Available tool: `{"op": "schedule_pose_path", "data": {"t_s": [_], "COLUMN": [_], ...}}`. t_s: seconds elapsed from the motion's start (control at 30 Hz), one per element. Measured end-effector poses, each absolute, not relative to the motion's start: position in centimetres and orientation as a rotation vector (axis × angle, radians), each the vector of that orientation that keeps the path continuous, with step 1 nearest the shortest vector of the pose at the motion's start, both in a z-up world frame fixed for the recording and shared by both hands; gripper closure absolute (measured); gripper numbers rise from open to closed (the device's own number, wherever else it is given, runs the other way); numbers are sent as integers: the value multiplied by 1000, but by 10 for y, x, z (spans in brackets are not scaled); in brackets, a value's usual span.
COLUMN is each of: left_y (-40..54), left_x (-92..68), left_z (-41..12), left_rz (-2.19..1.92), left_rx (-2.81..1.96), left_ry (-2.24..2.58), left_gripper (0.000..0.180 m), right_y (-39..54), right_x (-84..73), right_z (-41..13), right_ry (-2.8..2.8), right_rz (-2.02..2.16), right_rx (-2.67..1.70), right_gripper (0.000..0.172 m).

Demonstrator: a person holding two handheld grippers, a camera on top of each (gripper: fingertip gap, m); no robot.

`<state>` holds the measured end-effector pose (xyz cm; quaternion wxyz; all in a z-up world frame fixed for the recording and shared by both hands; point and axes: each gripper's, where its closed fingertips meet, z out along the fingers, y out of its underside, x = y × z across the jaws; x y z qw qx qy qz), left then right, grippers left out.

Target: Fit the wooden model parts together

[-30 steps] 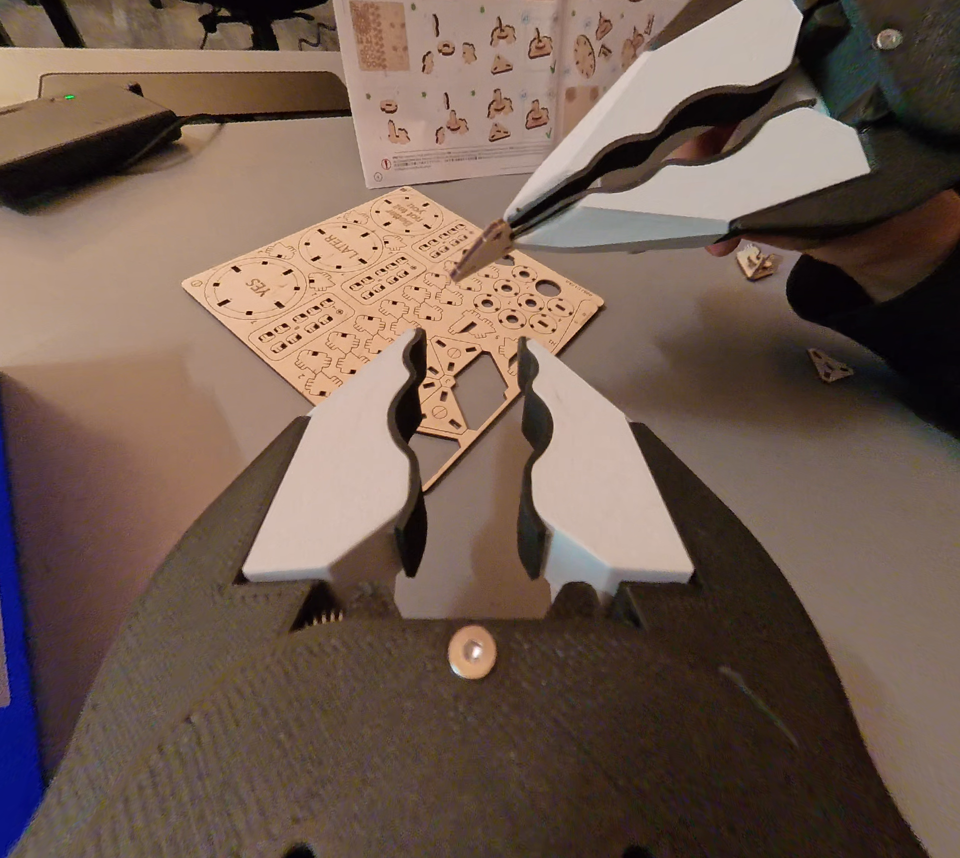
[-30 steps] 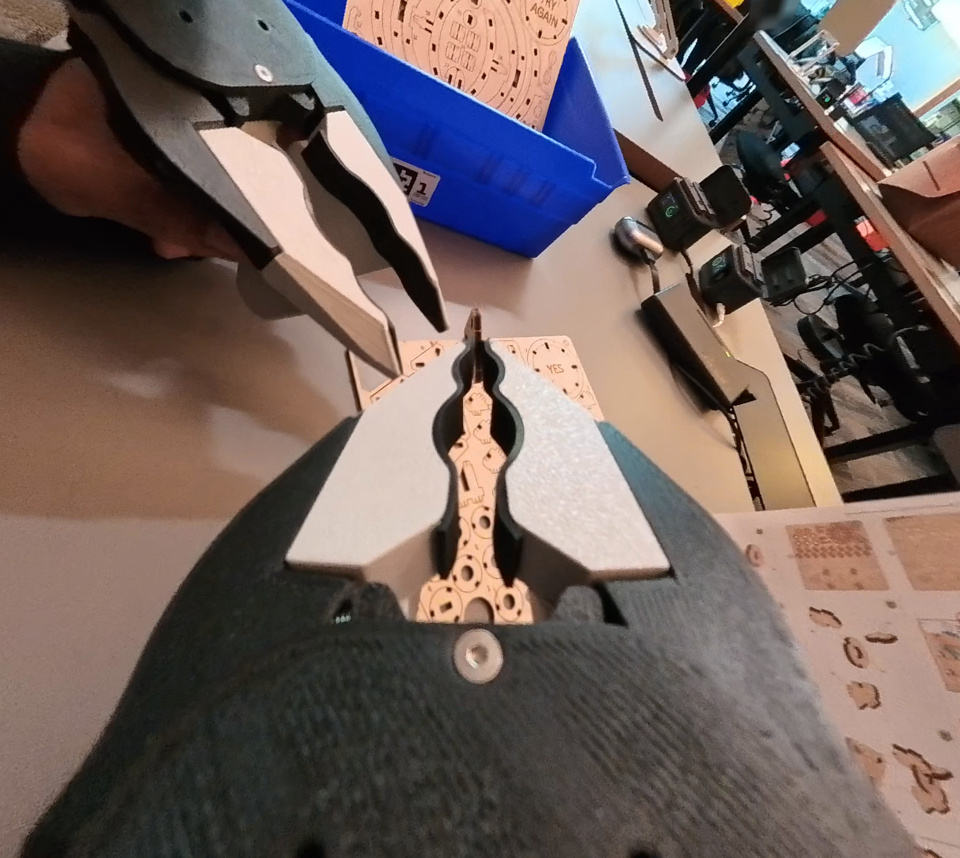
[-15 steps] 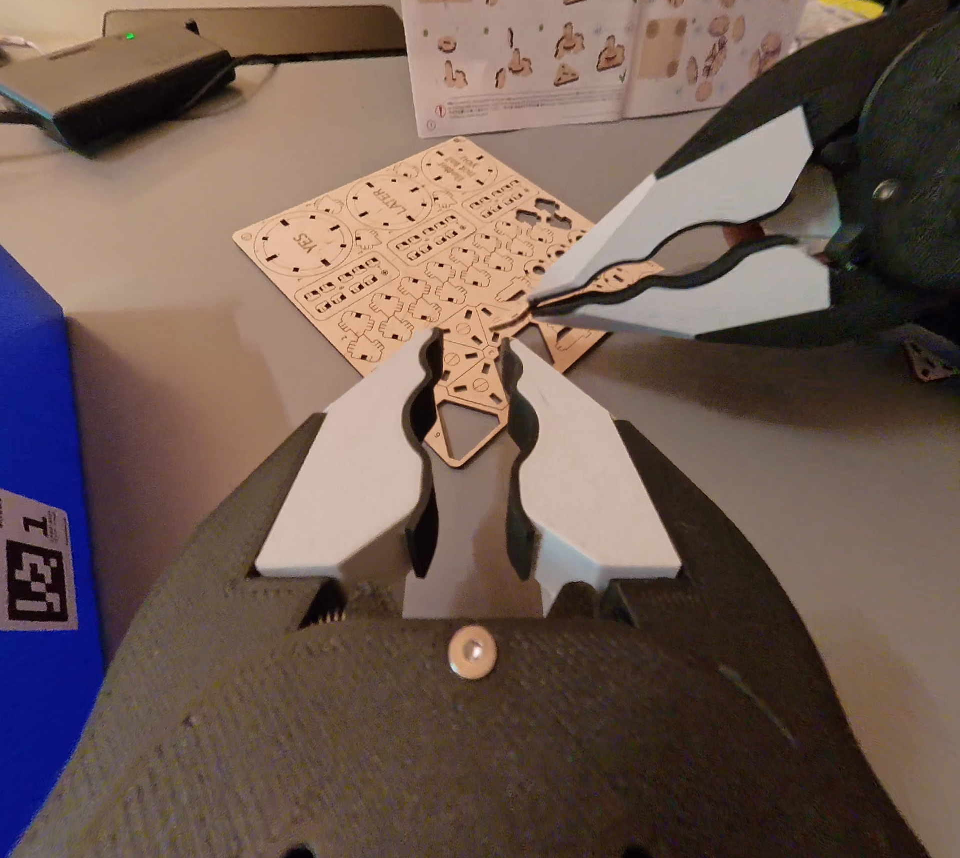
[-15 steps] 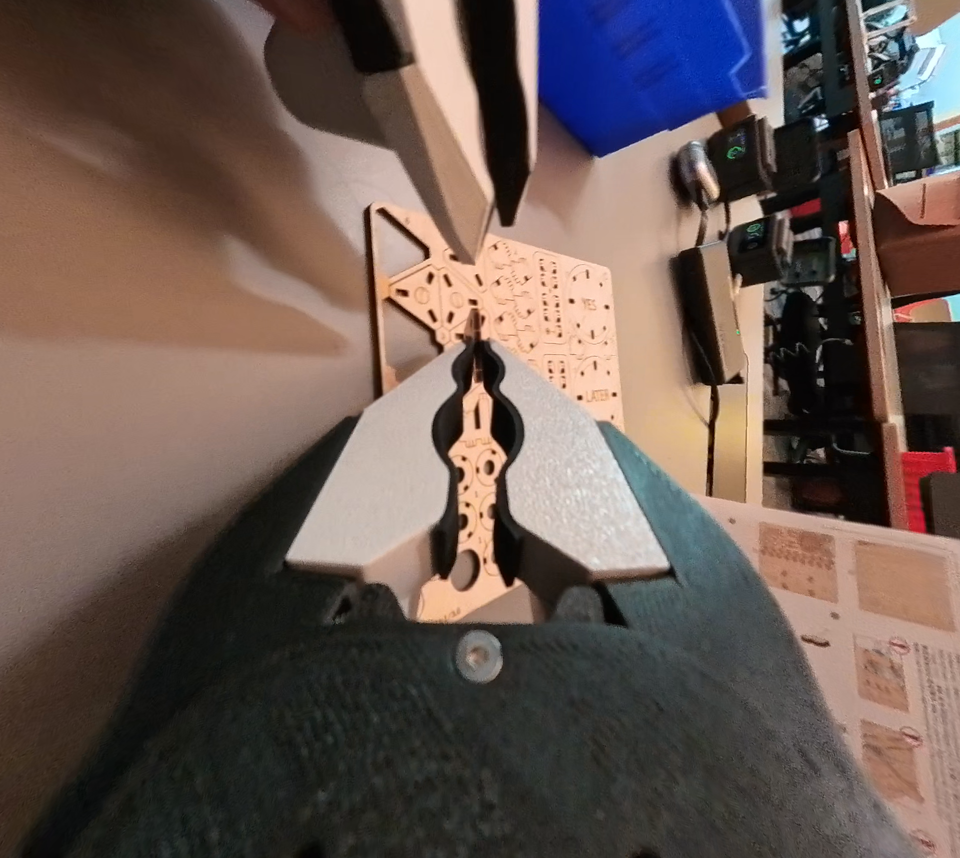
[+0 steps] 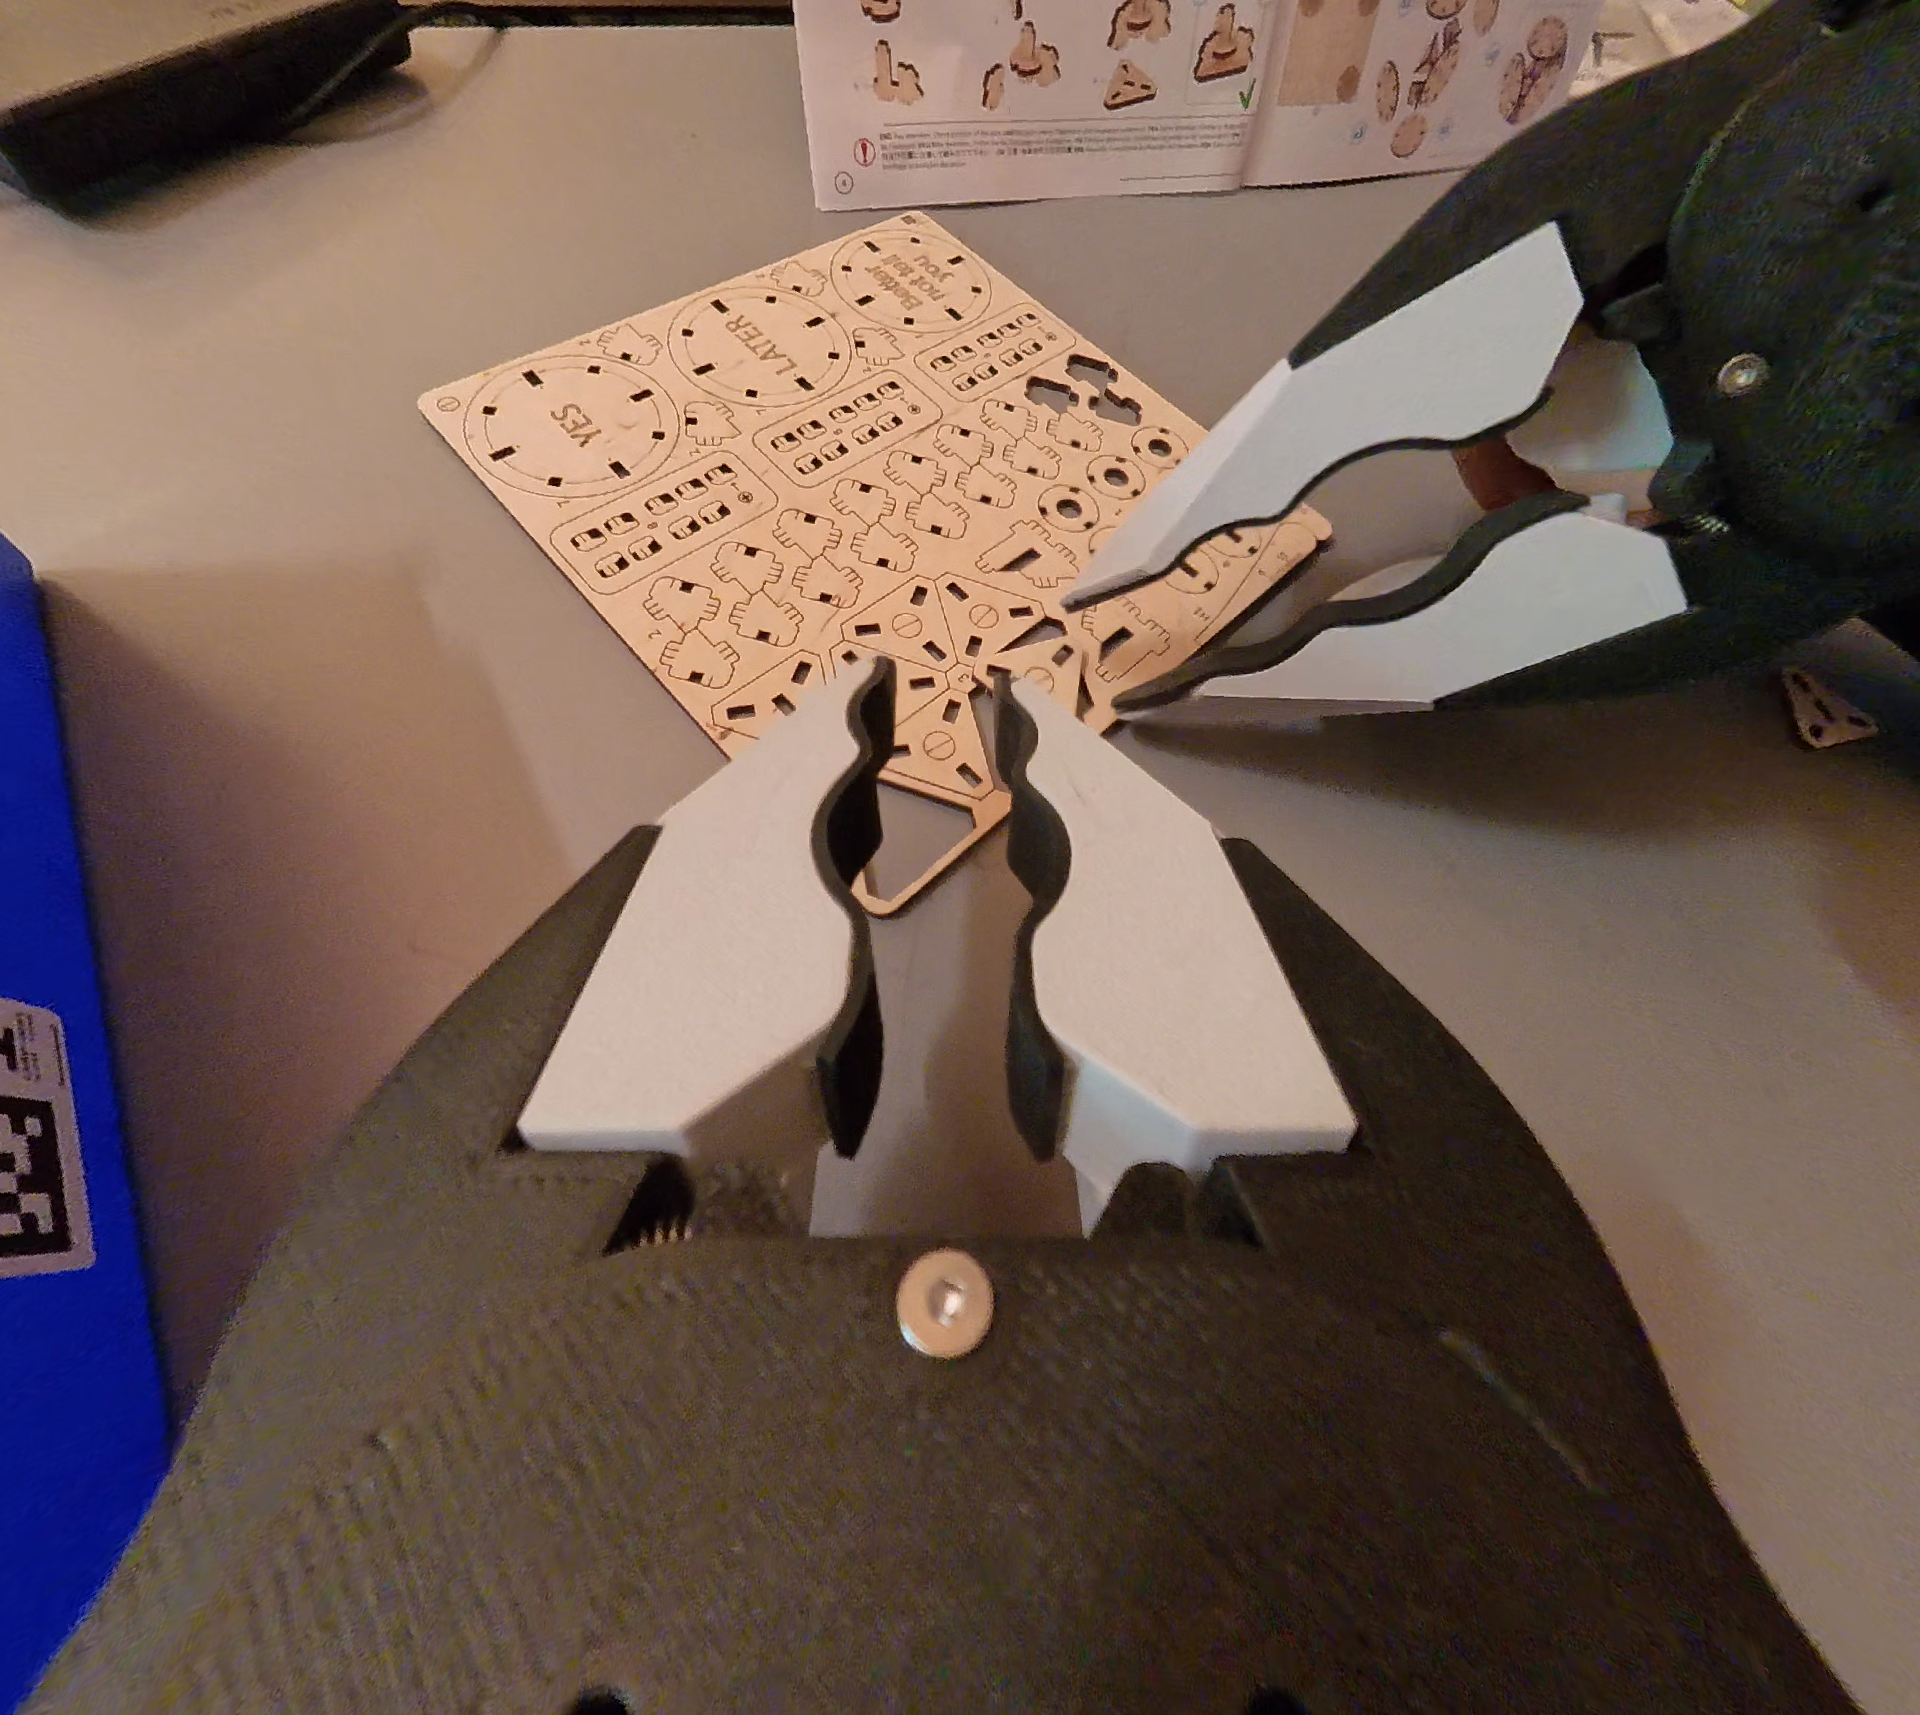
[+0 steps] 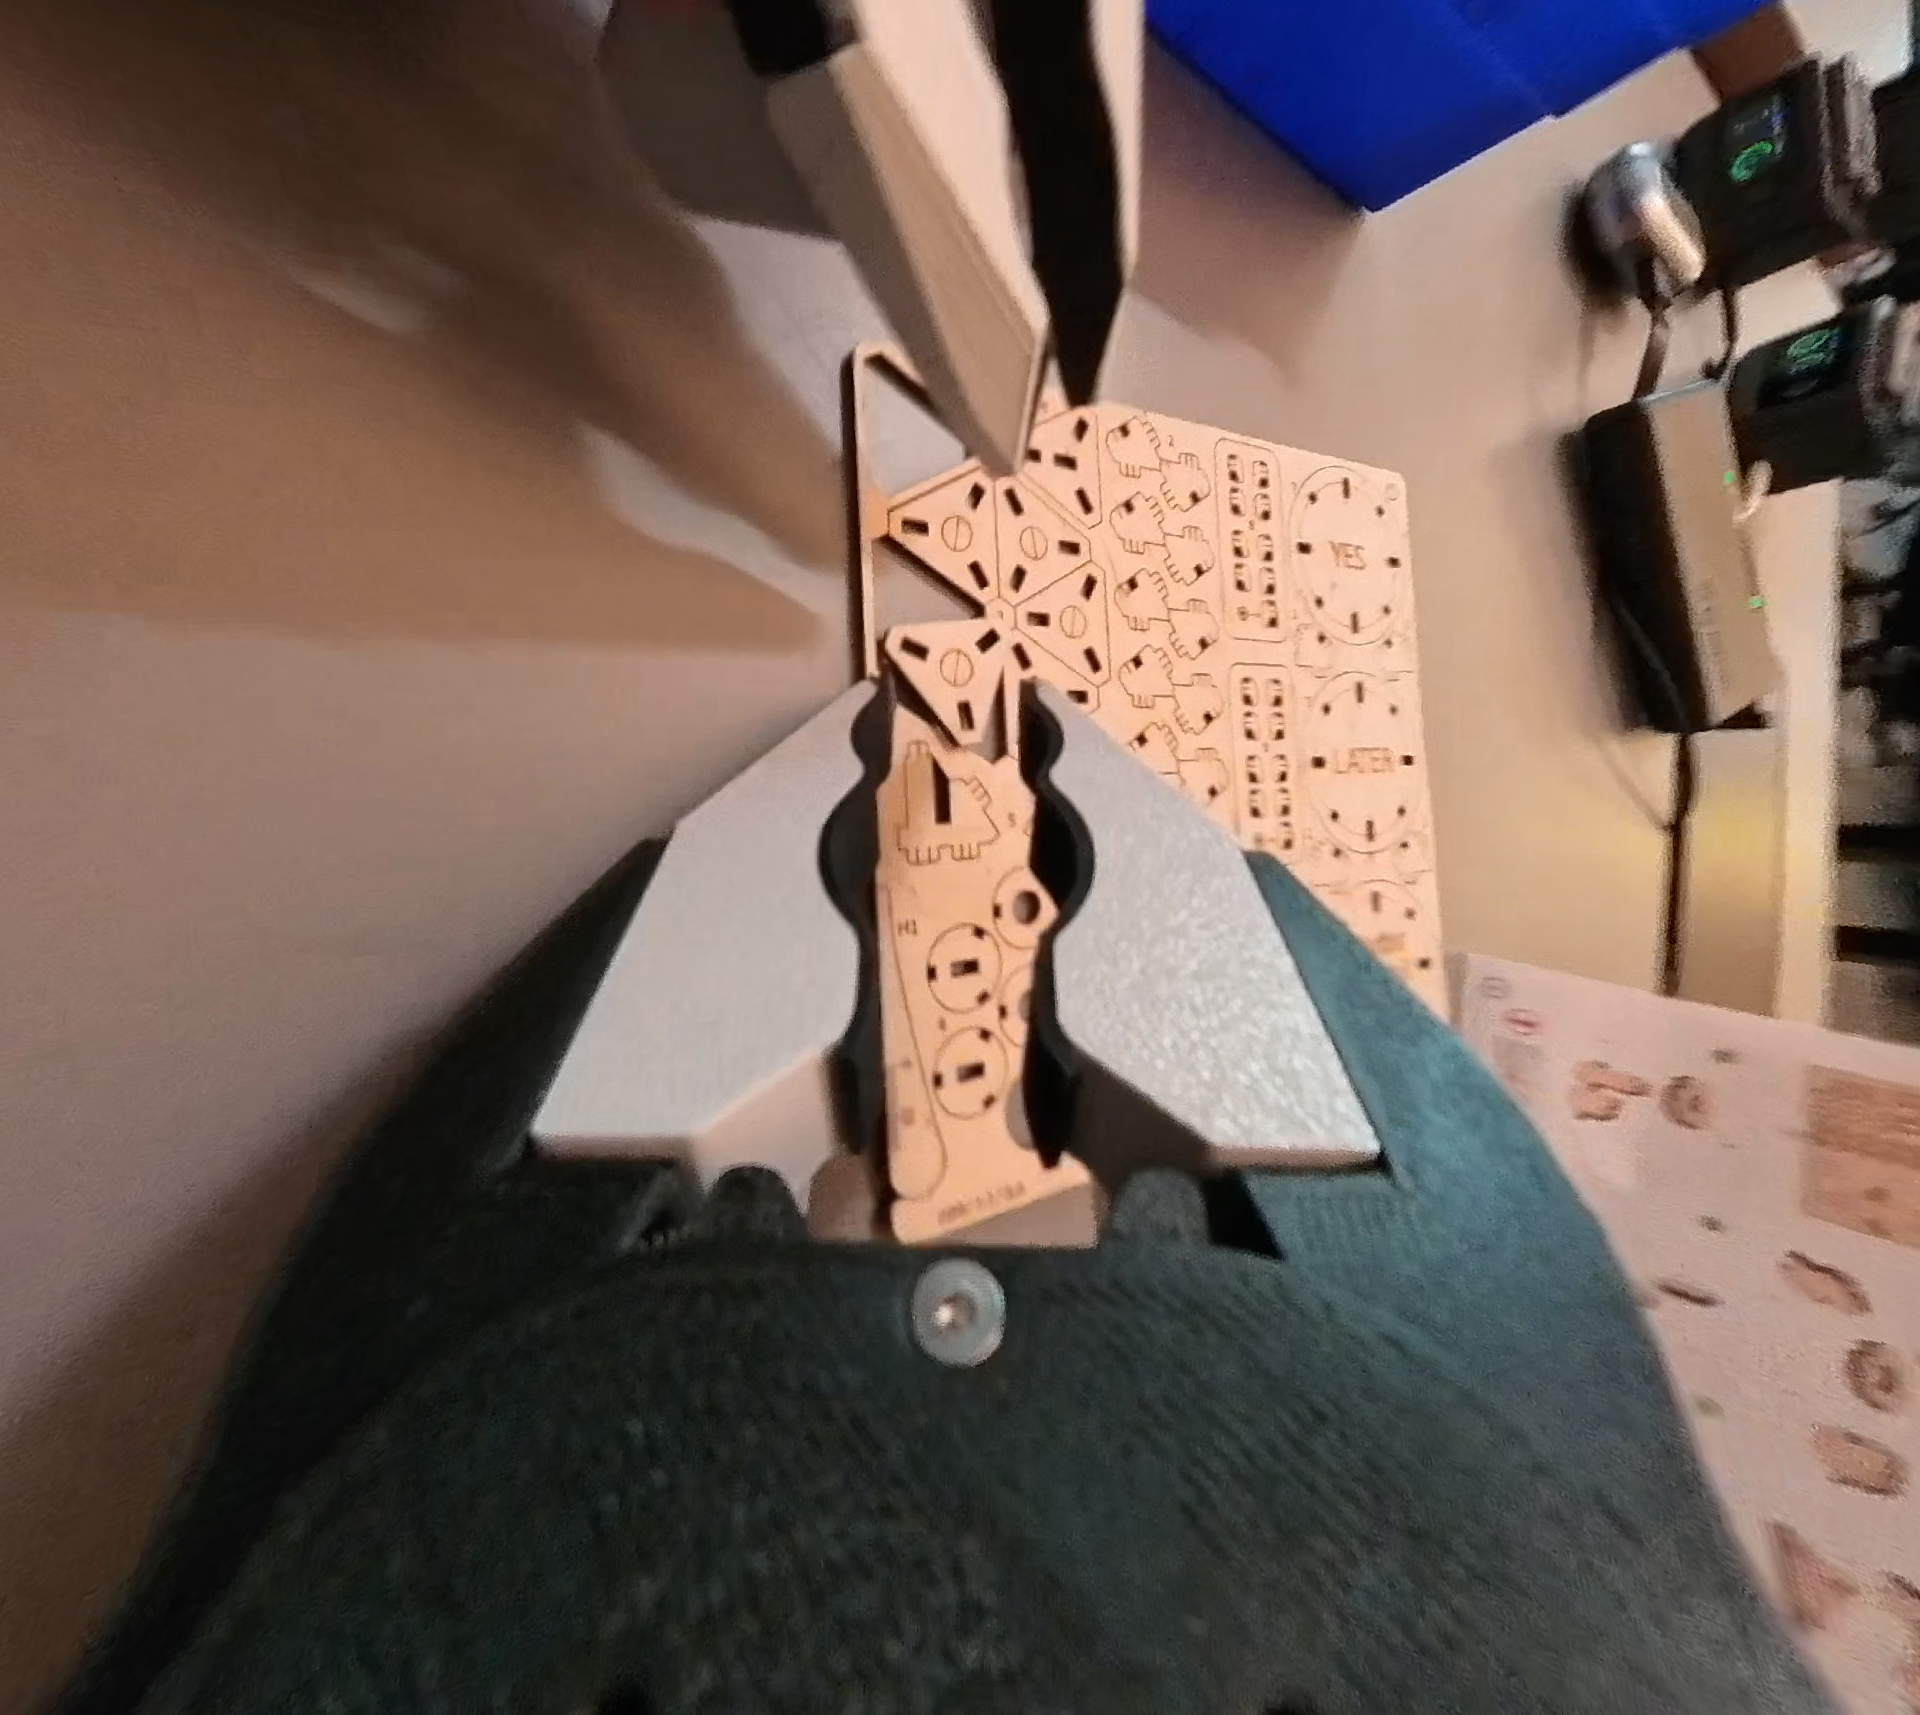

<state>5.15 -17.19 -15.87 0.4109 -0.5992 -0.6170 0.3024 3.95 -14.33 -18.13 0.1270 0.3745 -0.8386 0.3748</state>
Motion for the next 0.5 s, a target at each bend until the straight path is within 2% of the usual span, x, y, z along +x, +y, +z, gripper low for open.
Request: {"op": "schedule_pose_path", "data": {"t_s": [0.07, 0.23, 0.4, 0.5], "left_y": [-171, -171, -171, -169], "left_x": [51, 52, 53, 54], "left_z": [-162, -171, -185, -192], "left_rz": [735, 690, 646, 645], "left_rx": [-1517, -1540, -1597, -1650], "left_ry": [-1566, -1617, -1690, -1714], "left_gripper": [165, 167, 168, 172], "right_y": [-149, -159, -157, -156], "right_x": [42, 43, 37, 39], "right_z": [-183, -191, -192, -192], "right_ry": [-2561, -2869, -2893, -2885], "right_rz": [1139, 1226, 1207, 1189], "right_rx": [971, 616, 560, 597], "right_gripper": [144, 144, 141, 149]}}
